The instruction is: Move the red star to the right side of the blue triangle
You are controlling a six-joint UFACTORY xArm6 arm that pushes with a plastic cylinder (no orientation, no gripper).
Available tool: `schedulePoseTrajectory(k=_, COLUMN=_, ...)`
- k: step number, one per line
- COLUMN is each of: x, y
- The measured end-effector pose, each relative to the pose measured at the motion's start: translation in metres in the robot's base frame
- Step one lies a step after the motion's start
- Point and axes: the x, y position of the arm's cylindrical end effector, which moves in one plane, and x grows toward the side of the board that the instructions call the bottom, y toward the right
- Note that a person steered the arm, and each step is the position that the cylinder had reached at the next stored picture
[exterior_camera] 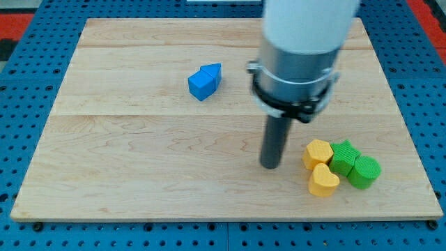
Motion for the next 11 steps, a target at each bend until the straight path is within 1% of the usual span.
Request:
schedulePoseTrajectory(k=2, x=-0.014, y=-0.009)
schedulePoseTrajectory(k=4, x=-0.014, y=-0.011)
schedulePoseTrajectory(k=5, x=-0.030, y=0.013)
schedulePoseTrajectory(k=7, x=-0.154, y=0.111)
schedulePoseTrajectory(k=9, x=-0.322, y=0.204)
schedulePoseTrajectory(k=10, x=-0.346, y=0.197)
schedulePoseTrajectory(k=11, x=-0.345, y=0.150)
